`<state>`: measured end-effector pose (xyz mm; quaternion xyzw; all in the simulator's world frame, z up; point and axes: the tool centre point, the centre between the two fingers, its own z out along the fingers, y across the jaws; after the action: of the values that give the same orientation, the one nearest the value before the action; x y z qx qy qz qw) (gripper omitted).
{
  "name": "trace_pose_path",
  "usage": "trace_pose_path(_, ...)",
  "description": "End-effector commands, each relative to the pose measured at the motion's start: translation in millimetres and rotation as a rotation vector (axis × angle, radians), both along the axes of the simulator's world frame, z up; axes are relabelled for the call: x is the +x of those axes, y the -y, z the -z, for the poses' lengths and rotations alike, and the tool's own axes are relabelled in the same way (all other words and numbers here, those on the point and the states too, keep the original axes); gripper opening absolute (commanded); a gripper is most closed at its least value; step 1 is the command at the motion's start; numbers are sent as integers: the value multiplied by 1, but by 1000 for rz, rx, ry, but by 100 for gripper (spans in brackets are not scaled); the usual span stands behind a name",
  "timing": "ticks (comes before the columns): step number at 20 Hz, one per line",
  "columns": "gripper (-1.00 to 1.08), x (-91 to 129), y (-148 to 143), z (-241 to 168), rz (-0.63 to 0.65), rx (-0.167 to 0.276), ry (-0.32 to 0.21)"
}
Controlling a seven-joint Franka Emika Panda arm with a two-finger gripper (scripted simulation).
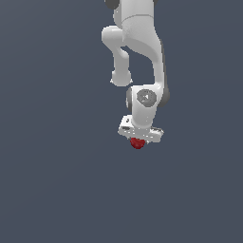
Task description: Pick up the object and move it to a goal position.
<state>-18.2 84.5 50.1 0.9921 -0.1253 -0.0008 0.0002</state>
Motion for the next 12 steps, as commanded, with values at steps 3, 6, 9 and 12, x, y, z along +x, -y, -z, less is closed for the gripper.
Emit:
trace_pose_path(3,-100,1,0,4,0,0,2)
trace_pose_path(6,-100,1,0,4,0,0,2)
trace_pose_path(9,-100,1,0,4,0,0,2)
trace_pose_path(12,-100,1,0,4,0,0,2)
